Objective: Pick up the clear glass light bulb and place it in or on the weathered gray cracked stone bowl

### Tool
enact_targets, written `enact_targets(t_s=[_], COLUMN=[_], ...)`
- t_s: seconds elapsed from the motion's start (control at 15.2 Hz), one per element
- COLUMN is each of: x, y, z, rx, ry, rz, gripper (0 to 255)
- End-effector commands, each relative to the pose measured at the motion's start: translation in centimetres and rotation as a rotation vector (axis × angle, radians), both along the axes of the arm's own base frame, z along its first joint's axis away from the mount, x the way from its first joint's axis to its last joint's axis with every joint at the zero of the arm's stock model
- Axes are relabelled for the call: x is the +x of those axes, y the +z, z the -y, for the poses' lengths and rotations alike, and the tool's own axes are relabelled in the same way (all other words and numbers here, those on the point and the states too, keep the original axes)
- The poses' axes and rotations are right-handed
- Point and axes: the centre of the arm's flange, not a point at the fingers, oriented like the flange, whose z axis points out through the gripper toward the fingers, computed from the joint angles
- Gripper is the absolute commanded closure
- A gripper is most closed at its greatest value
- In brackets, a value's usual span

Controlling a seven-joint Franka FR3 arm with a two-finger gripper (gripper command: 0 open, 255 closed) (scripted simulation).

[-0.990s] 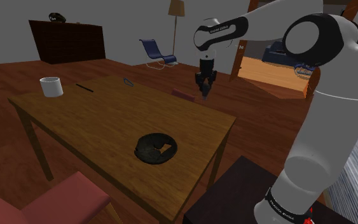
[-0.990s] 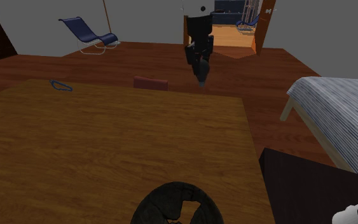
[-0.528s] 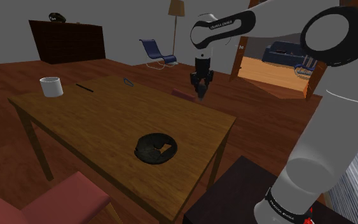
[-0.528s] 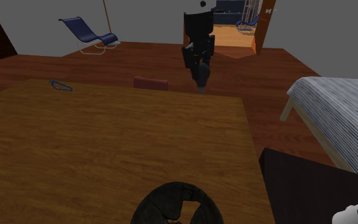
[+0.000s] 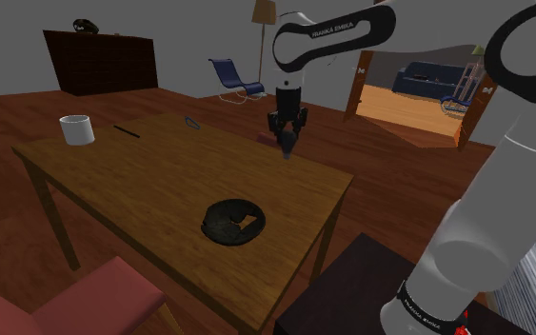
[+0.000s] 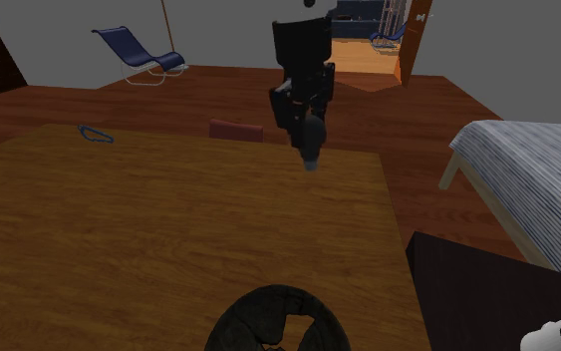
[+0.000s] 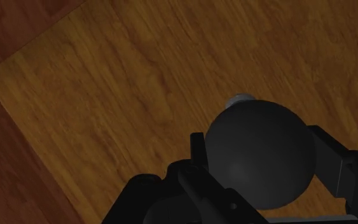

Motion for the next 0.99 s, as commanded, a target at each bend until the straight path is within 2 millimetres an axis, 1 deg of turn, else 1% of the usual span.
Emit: enact_targets(t_s=[0.0, 0.92], x=[-0.6, -4.9], y=[0.0, 0.9], z=[-2.4, -20.4], rx=[0.0, 0.0], ry=[-0.002, -0.002], rz=[0.0, 0.0], gripper=[255, 255])
